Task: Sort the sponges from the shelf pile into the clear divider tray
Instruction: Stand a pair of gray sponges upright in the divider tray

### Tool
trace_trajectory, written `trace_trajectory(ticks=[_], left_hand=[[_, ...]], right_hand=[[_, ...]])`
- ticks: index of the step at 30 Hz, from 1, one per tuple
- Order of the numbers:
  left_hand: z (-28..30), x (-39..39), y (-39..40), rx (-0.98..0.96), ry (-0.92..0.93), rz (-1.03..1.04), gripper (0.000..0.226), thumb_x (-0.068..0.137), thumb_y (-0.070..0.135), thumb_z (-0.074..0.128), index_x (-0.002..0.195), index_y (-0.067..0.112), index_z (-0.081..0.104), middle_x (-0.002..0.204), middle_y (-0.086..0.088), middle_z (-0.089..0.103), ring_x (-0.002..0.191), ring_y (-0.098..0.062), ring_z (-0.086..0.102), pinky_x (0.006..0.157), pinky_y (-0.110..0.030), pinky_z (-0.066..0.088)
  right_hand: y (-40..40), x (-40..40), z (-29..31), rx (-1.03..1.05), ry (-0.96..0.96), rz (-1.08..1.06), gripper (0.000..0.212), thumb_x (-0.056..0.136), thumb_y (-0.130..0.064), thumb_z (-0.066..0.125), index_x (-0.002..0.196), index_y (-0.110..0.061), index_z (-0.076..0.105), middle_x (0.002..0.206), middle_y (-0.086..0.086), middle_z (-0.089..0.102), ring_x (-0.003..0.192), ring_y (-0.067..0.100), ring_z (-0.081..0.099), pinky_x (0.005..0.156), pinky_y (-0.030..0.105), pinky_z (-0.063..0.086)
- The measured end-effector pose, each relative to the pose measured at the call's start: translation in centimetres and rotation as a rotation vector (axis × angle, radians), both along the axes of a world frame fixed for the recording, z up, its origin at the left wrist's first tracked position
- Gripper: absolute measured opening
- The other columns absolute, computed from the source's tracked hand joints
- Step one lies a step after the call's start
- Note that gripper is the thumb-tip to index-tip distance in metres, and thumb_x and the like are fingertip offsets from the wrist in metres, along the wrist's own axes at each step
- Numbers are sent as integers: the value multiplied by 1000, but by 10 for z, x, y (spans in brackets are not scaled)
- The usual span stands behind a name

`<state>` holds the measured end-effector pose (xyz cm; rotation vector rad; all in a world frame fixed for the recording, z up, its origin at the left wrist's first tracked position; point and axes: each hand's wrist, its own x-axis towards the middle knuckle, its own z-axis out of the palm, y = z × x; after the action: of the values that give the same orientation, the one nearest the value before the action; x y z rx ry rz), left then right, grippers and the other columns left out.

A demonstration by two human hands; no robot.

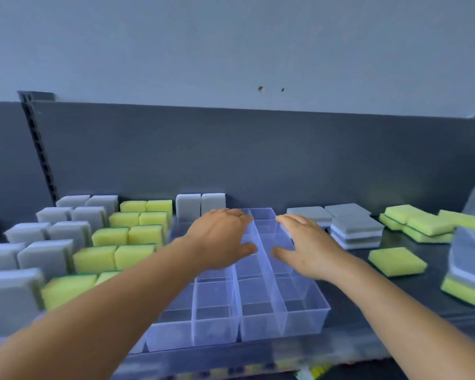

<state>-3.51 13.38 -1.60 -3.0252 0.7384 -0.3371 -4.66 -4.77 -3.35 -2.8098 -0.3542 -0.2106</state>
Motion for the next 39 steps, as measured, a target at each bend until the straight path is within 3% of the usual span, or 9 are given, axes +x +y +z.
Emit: trace_trajectory(ticks=[13,17,23,27,31,33,37,39], left_hand=[[-21,101,-152,27,95,-37,55,94,46,46,138,15,40,142,-2,46,127,-24,46,104,-34,36],[-28,127,-180,51,107,-16,57,94,45,45,141,14,34,142,-3,44,127,-25,45,105,-36,36],[-39,153,-198,75,158,51,49,94,42,45,136,16,42,139,-4,44,125,-25,44,104,-35,35],[-40,161,-199,18,193,62,39,91,42,52,121,17,47,128,-4,49,115,-25,46,86,-28,35],[-39,163,-200,-67,240,88,30,88,34,57,109,15,46,115,-6,53,92,-22,42,73,-29,34],[-41,162,-199,-141,231,97,34,87,30,58,113,13,42,113,-7,52,91,-22,40,73,-31,37],[-40,163,-195,-323,204,111,51,87,17,53,134,16,32,119,-8,51,100,-27,48,80,-35,44],[-39,164,-192,-278,240,116,62,88,23,55,143,20,26,126,-10,46,112,-30,47,87,-37,45]], right_hand=[[-147,77,-15,5,65,-180,57,95,-37,47,145,-17,27,152,0,28,140,21,23,111,30,23],[-179,97,-23,10,61,-282,63,93,-41,48,146,-17,25,151,3,30,138,26,25,111,34,26],[-201,114,-30,7,133,-408,66,89,-54,45,138,-12,33,141,11,42,127,33,38,101,39,35],[-205,120,-32,39,181,-432,72,86,-59,47,138,-11,31,136,13,45,124,33,41,95,38,37],[-205,125,-31,146,189,-421,84,80,-57,57,145,-20,19,142,9,35,127,32,38,98,37,37],[-204,125,-28,234,177,-412,87,77,-53,62,146,-25,16,142,6,31,123,30,43,95,36,42],[-199,126,-22,415,114,-392,77,81,-35,63,145,-28,20,142,5,32,95,23,49,78,30,42],[-196,126,-20,425,123,-397,76,83,-32,62,146,-27,20,143,5,33,93,22,48,75,29,41]])
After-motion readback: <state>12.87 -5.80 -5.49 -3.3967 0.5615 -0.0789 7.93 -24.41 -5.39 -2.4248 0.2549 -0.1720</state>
